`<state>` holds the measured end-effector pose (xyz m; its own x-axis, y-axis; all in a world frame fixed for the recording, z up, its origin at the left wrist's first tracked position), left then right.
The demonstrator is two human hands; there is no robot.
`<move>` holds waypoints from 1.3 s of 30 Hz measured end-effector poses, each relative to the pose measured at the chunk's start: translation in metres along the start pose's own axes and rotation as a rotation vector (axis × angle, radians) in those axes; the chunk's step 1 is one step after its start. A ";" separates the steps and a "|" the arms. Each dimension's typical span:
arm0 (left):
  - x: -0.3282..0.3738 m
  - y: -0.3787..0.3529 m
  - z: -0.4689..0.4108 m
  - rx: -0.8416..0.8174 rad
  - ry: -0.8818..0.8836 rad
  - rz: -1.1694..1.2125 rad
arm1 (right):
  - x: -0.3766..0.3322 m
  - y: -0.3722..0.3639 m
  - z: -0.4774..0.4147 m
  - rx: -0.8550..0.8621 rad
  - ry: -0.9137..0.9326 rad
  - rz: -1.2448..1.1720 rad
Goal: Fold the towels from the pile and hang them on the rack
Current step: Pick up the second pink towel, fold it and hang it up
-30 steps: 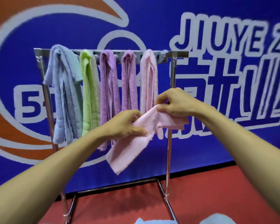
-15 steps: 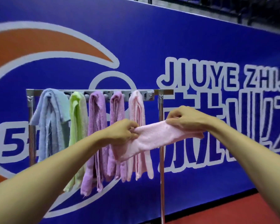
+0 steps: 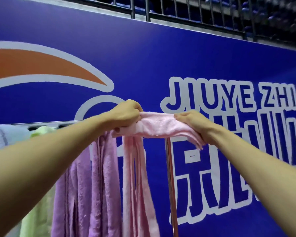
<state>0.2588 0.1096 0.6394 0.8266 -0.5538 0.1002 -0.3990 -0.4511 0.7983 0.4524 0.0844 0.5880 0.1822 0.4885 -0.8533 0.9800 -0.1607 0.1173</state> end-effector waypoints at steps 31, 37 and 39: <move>0.044 -0.080 -0.016 0.095 -0.094 -0.806 | 0.051 -0.037 -0.040 0.154 0.163 0.317; 0.032 -0.104 -0.005 -0.094 0.044 -0.107 | 0.060 -0.040 -0.020 0.125 0.123 0.161; 0.025 -0.119 0.003 -0.137 0.150 0.372 | 0.060 -0.041 -0.013 0.100 0.126 0.186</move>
<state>0.3263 0.1475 0.5451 0.6887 -0.5486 0.4740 -0.6334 -0.1371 0.7616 0.4242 0.1313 0.5380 0.3731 0.5452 -0.7507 0.9172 -0.3384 0.2101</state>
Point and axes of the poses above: each hand's wrist, its own z-axis away from the middle knuckle, its own y-axis out of the back of the hand, x = y × z, the point moved 7 cm from there along -z, towards the middle knuckle, and after that the axes turned 12 degrees about -z, right-handed, at the moved point
